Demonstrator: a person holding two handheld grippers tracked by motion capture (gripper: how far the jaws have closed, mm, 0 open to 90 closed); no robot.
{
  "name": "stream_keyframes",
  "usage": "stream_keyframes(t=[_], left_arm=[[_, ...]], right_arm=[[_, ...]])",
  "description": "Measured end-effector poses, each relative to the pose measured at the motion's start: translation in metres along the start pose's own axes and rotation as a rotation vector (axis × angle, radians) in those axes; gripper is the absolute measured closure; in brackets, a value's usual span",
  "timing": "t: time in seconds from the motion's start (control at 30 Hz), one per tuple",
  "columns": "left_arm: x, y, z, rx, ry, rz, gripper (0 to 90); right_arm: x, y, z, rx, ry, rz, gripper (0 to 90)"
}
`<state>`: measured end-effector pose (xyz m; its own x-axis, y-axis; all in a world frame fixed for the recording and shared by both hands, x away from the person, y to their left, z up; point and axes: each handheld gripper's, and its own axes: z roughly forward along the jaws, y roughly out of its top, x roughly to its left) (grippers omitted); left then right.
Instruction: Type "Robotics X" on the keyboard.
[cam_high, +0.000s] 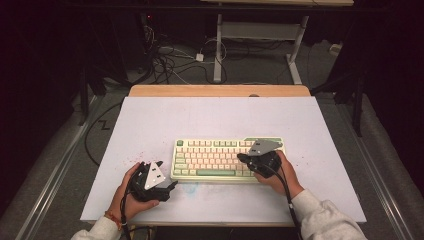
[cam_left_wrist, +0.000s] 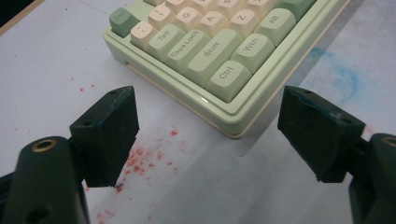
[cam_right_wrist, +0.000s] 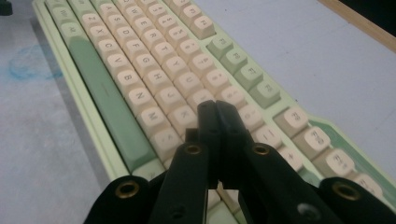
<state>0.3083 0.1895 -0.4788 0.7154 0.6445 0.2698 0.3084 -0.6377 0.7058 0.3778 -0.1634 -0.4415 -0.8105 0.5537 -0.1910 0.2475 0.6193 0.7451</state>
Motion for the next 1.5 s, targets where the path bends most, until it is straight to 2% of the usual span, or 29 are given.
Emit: stream_keyframes(t=[0.17, 0.4, 0.73, 0.9, 0.93, 1.07, 1.23, 1.5], left_arm=[[0.000, 0.000, 0.000, -0.001, -0.005, -0.001, 19.3], [0.000, -0.001, 0.001, 0.006, -0.011, -0.001, 19.3], [0.000, -0.001, 0.002, 0.009, -0.015, 0.003, 19.3], [-0.001, -0.001, 0.002, 0.013, -0.018, 0.005, 19.3], [-0.001, -0.001, 0.002, 0.014, -0.017, 0.007, 19.3], [-0.001, -0.001, 0.002, 0.014, -0.018, 0.007, 19.3], [0.000, -0.001, 0.002, 0.018, -0.019, 0.007, 19.4], [-0.001, 0.000, 0.004, 0.023, -0.021, 0.006, 19.4]], right_arm=[[0.001, 0.013, 0.017, 0.013, 0.006, -0.010, 90.0], [0.001, 0.020, 0.032, 0.046, 0.013, -0.016, 90.0], [0.001, 0.024, 0.042, 0.083, 0.001, -0.027, 89.9], [0.001, 0.023, 0.043, 0.083, -0.005, -0.035, 89.9], [0.002, 0.023, 0.045, 0.104, -0.002, -0.029, 90.0], [0.004, 0.024, 0.045, 0.116, -0.012, -0.031, 90.0], [-0.001, 0.024, 0.034, 0.058, -0.007, 0.026, 89.3], [-0.002, 0.025, 0.017, -0.040, -0.020, 0.049, 82.1]])
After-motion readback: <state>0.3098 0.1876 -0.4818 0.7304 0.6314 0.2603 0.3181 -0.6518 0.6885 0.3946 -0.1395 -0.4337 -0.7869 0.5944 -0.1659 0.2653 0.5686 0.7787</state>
